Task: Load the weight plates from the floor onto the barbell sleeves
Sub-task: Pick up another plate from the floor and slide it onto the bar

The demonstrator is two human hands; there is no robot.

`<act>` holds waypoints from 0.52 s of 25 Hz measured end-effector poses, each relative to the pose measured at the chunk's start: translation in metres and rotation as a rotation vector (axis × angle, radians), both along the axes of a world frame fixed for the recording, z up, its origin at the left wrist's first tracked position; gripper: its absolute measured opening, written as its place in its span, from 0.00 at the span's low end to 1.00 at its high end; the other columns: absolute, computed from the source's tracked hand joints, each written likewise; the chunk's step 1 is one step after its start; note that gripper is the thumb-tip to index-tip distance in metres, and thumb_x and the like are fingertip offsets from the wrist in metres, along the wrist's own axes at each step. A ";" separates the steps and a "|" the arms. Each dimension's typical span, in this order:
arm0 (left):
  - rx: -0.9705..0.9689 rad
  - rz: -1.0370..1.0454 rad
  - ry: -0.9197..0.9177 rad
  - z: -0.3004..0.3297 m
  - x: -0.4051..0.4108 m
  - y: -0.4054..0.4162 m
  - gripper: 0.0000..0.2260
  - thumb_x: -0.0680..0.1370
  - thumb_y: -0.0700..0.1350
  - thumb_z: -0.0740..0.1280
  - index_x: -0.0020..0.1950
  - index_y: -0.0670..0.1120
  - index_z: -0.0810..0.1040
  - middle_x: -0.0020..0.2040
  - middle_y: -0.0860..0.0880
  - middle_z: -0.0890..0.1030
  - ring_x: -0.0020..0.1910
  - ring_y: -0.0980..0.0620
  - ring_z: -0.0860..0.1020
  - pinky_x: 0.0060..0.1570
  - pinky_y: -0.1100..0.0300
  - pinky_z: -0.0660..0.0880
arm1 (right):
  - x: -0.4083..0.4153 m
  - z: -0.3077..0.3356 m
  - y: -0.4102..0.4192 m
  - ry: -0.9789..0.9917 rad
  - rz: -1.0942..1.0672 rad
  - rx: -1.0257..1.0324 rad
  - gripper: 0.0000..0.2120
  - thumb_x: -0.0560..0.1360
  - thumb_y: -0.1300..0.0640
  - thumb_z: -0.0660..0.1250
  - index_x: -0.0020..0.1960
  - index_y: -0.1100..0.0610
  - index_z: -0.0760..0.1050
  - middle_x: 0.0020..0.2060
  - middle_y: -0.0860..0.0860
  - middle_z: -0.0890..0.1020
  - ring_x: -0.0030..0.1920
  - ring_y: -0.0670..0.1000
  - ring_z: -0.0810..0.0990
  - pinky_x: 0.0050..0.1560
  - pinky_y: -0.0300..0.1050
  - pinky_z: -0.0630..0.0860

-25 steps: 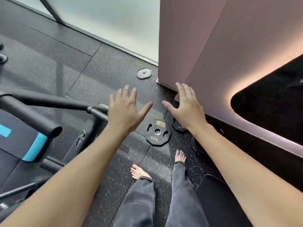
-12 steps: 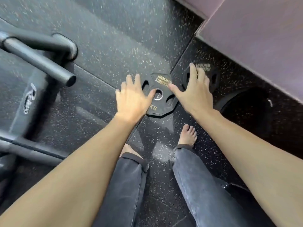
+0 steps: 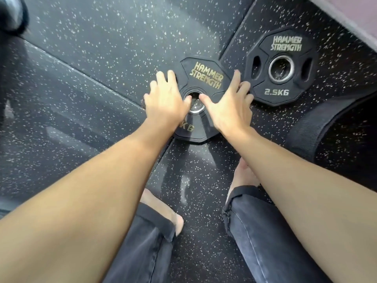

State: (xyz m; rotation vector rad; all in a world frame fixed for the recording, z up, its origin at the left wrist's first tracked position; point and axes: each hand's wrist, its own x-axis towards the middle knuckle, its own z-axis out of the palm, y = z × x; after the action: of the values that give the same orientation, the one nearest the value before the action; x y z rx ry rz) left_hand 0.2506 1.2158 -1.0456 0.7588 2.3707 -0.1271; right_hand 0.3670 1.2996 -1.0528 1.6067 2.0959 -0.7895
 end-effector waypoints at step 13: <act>-0.033 0.061 0.082 -0.056 -0.012 0.004 0.55 0.63 0.62 0.79 0.79 0.42 0.53 0.69 0.39 0.65 0.63 0.39 0.71 0.52 0.48 0.75 | -0.019 -0.058 -0.007 -0.121 -0.164 0.057 0.58 0.65 0.39 0.78 0.78 0.62 0.48 0.72 0.59 0.60 0.68 0.61 0.63 0.58 0.55 0.75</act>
State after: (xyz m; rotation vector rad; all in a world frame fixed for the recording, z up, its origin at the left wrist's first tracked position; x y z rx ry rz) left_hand 0.2386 1.2202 -1.1014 0.6766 2.4607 -0.1748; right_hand 0.3479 1.2924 -1.1112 1.8273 1.9381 -0.6709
